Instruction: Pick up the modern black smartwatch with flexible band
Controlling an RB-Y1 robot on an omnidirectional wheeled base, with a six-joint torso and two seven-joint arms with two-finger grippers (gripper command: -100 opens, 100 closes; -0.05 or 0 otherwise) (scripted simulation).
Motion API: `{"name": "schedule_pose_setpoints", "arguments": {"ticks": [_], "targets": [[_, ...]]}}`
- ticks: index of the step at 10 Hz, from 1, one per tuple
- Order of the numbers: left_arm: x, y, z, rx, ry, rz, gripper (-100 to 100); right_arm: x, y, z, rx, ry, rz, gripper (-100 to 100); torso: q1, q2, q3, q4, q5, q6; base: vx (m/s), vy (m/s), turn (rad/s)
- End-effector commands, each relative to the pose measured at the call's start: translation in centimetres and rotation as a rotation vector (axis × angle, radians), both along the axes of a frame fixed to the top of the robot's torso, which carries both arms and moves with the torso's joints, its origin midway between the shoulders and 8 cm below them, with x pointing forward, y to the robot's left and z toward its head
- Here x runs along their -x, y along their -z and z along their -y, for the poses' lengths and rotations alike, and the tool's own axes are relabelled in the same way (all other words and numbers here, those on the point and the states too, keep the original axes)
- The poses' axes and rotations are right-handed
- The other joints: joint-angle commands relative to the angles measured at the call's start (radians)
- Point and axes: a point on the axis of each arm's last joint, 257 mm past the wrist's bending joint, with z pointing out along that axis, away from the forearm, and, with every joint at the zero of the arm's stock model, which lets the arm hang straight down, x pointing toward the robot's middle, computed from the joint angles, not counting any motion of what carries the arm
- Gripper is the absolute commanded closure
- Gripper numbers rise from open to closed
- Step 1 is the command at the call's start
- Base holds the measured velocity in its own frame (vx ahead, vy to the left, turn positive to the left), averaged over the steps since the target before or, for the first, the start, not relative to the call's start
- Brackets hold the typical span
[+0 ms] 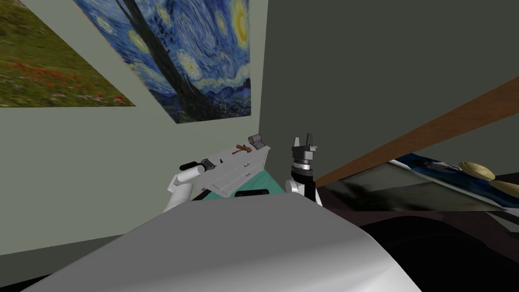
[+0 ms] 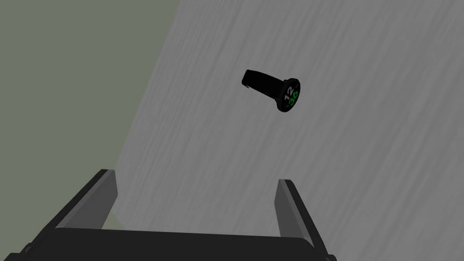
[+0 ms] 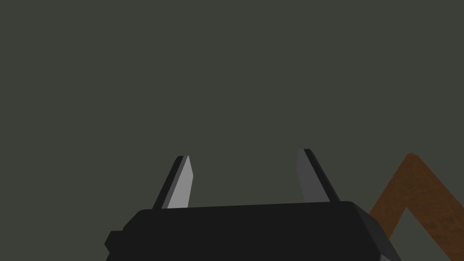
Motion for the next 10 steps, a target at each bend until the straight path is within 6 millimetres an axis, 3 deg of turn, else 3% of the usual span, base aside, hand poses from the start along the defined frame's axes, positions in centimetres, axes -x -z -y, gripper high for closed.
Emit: {"name": "schedule_pose_setpoints", "arguments": {"ticks": [1, 4, 6, 7, 8, 10], "targets": [[0.4, 0.8, -0.1, 0.029, -0.020, -0.030, -100, 0.0, 0.0, 0.0, 0.000, 0.000, 0.000, 0, 0.000, 0.000, 0.000, 0.000, 0.000, 0.000, 0.119, -0.080, -0.014], [1.5, 3.5, 0.3, 0.093, -0.057, -0.103, -100, 0.0, 0.0, 0.0, 0.000, 0.000, 0.000, 0, -0.001, 0.001, 0.000, 0.000, 0.000, 0.000, 0.133, -0.093, -0.018], [1.7, 3.6, 0.3, 0.093, -0.057, -0.104, -100, 0.0, 0.0, 0.0, 0.000, 0.000, 0.000, 0, 0.002, 0.000, 0.000, 0.000, 0.000, 0.000, 0.087, -0.034, -0.003], [1.8, 3.7, 0.4, 0.095, -0.058, -0.107, 0, 0.0, 0.0, 0.0, 0.000, 0.000, 0.000, 0, 0.005, 0.005, 0.002, 0.001, 0.001, 0.000, 0.011, -0.005, 0.000], [1.7, 4.5, 0.8, 0.095, -0.056, -0.104, -100, 0.0, 0.0, 0.0, 0.000, 0.000, 0.000, 0, 0.006, 0.008, 0.004, 0.002, 0.001, 0.000, 0.037, 0.024, 0.010], [1.8, 5.3, 1.3, 0.095, -0.054, -0.103, -100, 0.0, 0.0, 0.0, 0.000, 0.000, 0.000, 0, 0.008, 0.006, 0.003, 0.001, 0.002, -0.001, 0.060, 0.029, 0.008]]}}
